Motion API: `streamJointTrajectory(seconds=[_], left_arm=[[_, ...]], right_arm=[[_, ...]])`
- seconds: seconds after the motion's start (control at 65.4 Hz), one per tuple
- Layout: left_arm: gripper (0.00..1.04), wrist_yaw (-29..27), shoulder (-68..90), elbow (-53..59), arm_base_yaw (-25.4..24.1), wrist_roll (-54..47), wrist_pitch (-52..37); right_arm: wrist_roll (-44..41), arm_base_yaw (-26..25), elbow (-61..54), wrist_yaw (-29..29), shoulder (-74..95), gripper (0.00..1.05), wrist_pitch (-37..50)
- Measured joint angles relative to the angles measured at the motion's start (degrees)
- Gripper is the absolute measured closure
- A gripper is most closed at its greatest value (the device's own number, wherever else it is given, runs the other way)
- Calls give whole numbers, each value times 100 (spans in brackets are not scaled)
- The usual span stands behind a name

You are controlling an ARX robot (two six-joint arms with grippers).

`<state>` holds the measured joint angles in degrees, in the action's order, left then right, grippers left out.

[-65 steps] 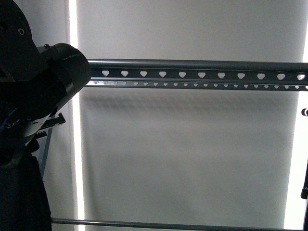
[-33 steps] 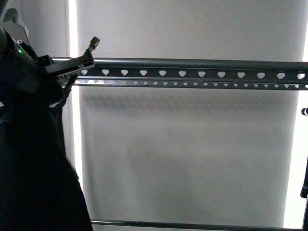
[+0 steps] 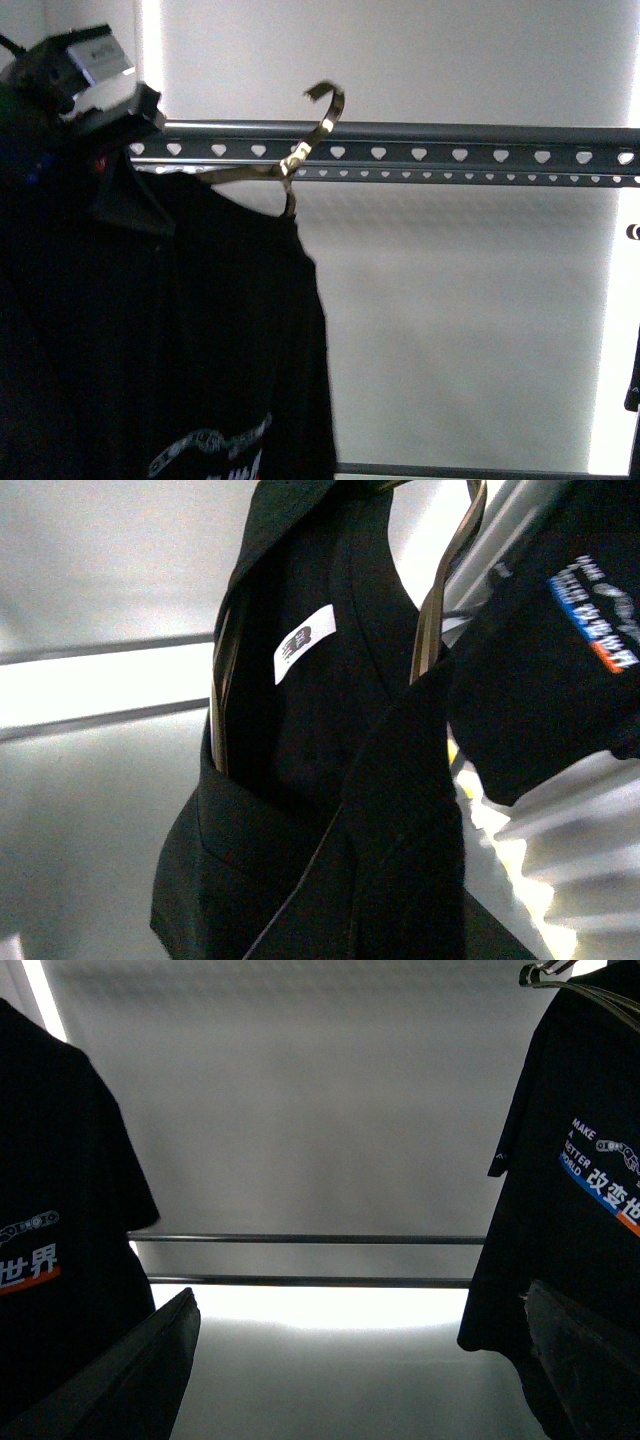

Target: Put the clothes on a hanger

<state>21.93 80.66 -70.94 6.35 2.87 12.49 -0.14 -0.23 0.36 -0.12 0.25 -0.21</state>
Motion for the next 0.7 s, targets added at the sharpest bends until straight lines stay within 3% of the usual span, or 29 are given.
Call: streamJointTrajectory(seconds=[0.245, 0.428, 0.535, 0.703], left_arm=[[98, 2741, 374, -946, -511, -1154, 249], [98, 4382, 957, -2031, -542, -2710, 1947], [98, 4623, 1355, -2699, -417, -3359, 2881], [98, 4382, 1886, -3451, -114, -3987, 3687]], right_arm=[[0, 0, 0, 2, 0, 7, 0], [0, 0, 0, 2, 0, 7, 0], [0, 0, 0, 2, 0, 7, 0], [0, 0, 0, 2, 0, 7, 0]])
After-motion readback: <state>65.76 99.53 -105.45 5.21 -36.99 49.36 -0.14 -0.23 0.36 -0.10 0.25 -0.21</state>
